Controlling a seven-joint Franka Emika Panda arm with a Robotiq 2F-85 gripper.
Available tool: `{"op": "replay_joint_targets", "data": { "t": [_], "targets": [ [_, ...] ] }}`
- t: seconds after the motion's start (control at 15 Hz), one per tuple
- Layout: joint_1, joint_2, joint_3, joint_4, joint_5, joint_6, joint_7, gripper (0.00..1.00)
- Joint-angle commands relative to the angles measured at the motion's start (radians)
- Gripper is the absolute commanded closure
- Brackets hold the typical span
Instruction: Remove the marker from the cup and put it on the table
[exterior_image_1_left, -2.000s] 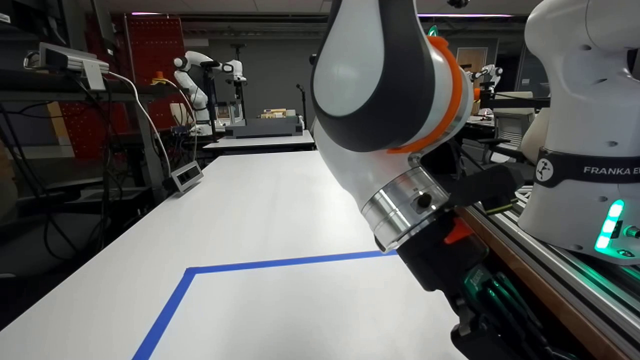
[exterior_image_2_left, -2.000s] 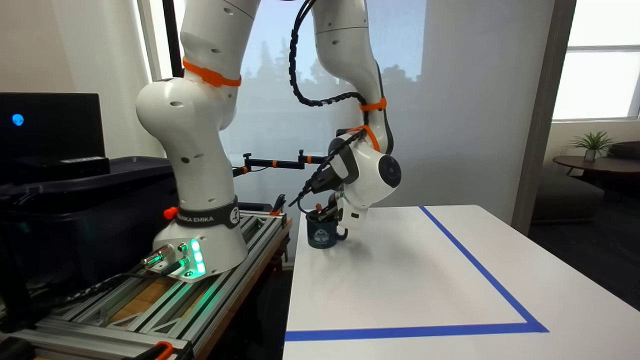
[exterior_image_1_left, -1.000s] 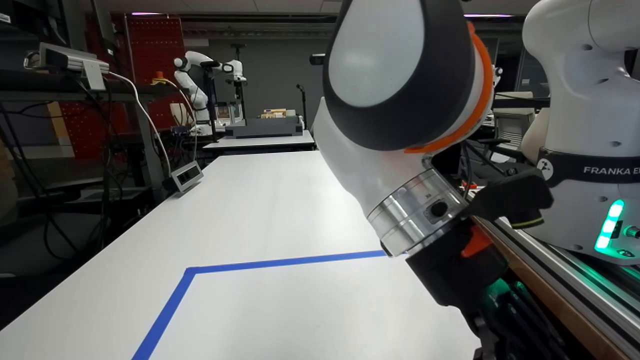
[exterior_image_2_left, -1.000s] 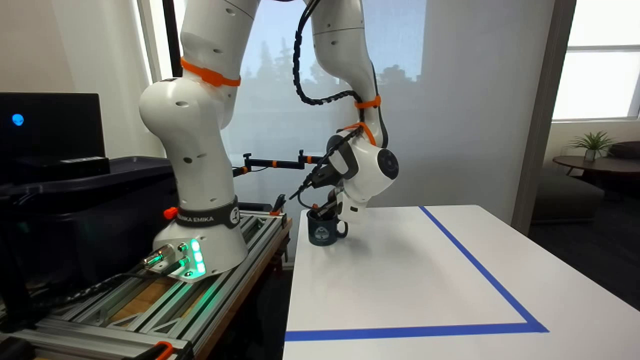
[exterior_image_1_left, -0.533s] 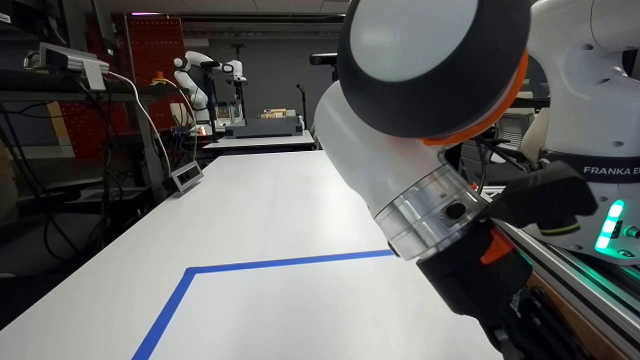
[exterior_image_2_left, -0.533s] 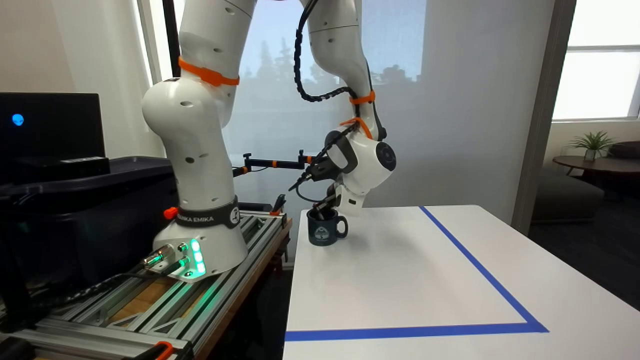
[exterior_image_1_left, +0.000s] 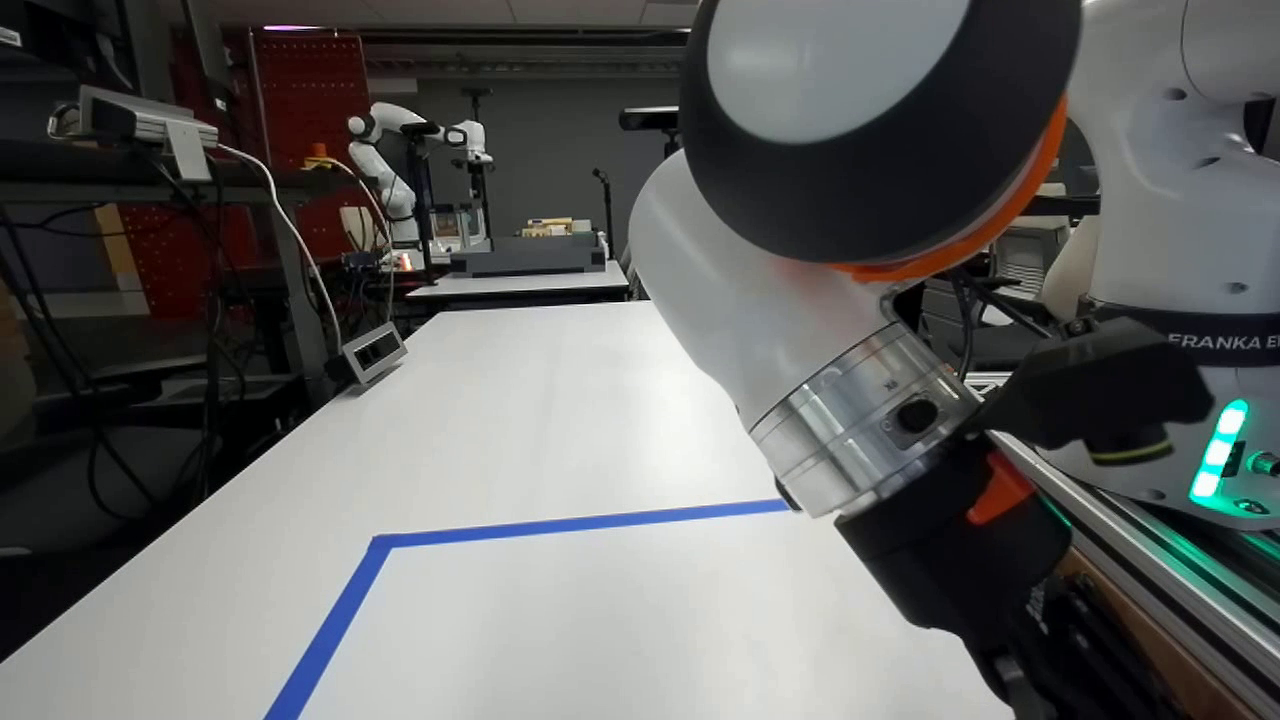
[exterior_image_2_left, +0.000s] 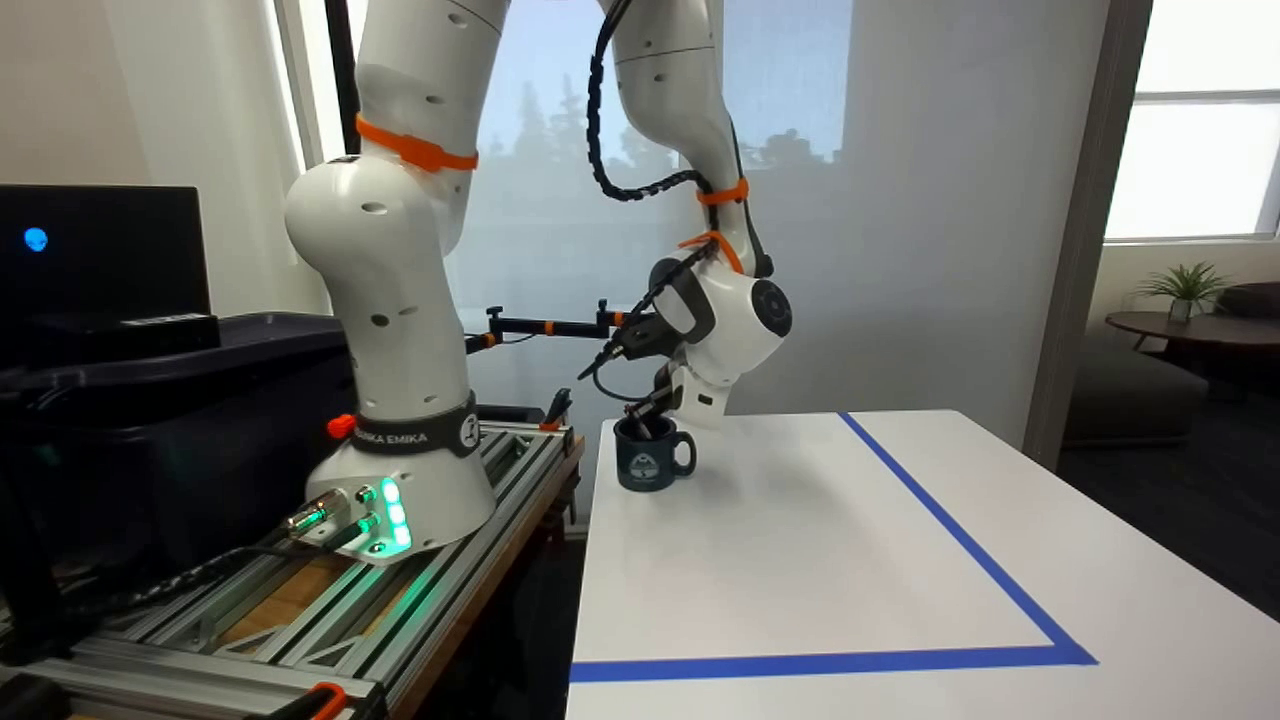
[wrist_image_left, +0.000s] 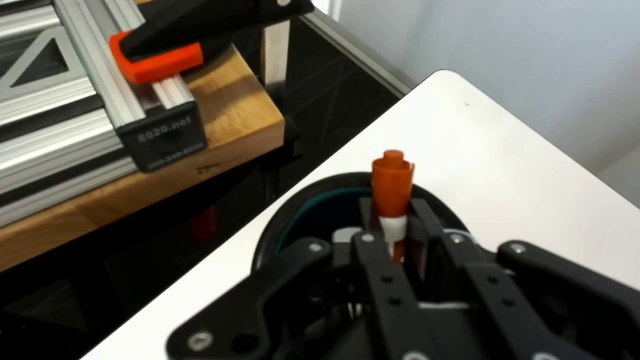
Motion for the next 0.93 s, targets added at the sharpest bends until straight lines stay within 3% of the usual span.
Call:
{"op": "replay_joint_targets", "data": {
  "t": [0.0, 0.6, 0.87],
  "targets": [
    [-0.006, -0.104, 0.026, -0.051, 0.049, -0.020, -0.049, 0.95],
    [-0.023, -0.354, 0.023, -0.179, 0.142, -0.153, -0.146, 0.95],
    [-0.016, -0.373, 0.016, -0.131, 0.111, -0.086, -0.051, 0.95]
  ]
}}
